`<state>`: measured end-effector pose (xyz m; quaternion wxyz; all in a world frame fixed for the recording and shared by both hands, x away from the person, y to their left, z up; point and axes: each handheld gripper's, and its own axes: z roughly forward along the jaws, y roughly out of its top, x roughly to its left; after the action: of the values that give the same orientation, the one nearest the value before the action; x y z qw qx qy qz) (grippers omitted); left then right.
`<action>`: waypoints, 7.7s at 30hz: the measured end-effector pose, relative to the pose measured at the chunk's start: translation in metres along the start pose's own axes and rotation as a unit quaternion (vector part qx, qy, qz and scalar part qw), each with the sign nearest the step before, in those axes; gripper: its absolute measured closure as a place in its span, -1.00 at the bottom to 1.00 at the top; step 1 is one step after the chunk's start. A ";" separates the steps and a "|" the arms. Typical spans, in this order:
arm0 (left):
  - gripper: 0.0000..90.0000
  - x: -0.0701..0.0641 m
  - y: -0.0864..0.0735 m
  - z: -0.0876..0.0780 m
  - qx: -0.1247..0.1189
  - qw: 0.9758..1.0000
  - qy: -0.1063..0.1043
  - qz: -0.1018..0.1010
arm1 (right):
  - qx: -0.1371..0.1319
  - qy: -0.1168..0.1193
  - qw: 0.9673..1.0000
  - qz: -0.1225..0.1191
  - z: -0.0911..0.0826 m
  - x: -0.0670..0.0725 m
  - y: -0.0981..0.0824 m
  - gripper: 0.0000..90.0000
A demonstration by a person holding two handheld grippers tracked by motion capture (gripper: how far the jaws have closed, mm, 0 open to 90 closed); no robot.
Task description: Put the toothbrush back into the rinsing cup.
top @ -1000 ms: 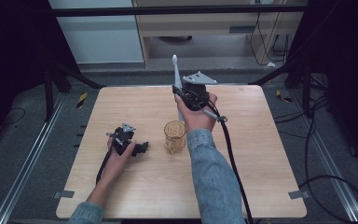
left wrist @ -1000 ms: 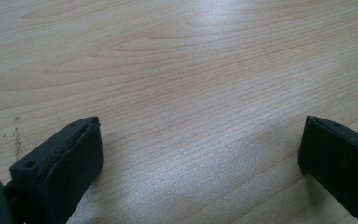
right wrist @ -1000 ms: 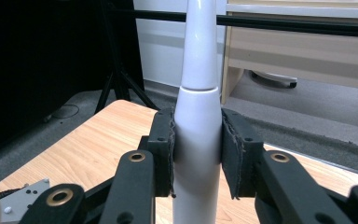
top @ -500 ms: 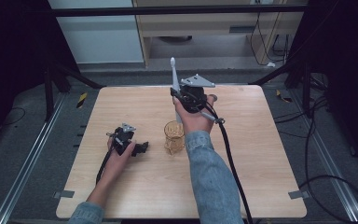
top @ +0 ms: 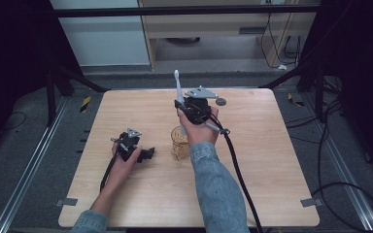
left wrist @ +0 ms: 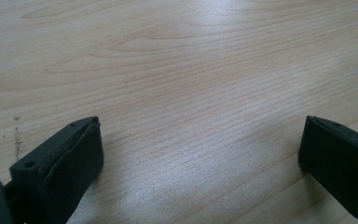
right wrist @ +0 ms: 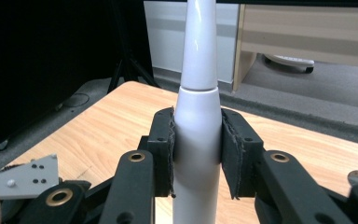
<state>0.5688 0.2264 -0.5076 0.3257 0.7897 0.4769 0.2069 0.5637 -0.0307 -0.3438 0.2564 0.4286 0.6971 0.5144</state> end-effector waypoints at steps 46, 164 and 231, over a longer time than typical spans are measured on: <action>-1.00 0.000 0.000 0.000 0.000 1.000 0.000 -0.001 | 0.049 -0.013 0.999 -0.010 0.019 -0.007 -0.048 0.49; -1.00 0.000 0.000 0.000 0.000 1.000 0.001 -0.001 | 0.108 -0.021 0.991 -0.071 0.040 0.015 -0.056 0.46; -1.00 0.000 0.000 0.000 0.000 1.000 0.001 -0.002 | 0.108 0.001 0.993 -0.048 0.034 0.017 -0.054 -0.10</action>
<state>0.5688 0.2259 -0.5077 0.3252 0.7888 0.4786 0.2073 0.5646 -0.0043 -0.4043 0.2324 0.4196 0.7682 0.4240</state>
